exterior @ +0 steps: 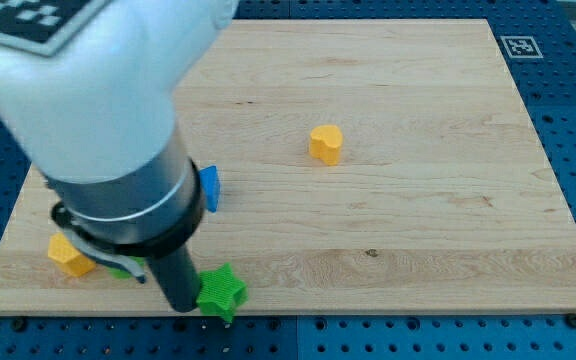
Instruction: Slightly push the green star towards the left bottom
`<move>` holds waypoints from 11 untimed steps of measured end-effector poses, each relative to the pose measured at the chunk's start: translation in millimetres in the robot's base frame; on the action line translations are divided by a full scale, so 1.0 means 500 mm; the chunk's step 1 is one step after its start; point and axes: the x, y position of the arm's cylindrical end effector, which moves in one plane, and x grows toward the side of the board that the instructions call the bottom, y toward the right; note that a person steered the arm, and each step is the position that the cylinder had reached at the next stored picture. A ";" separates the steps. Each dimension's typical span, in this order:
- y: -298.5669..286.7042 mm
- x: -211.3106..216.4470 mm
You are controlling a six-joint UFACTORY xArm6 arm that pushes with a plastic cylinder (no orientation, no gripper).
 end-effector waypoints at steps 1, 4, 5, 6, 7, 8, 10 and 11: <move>0.050 0.000; 0.096 -0.085; 0.202 -0.089; 0.293 -0.052; 0.306 -0.001; 0.304 0.001; 0.286 0.000; 0.252 0.001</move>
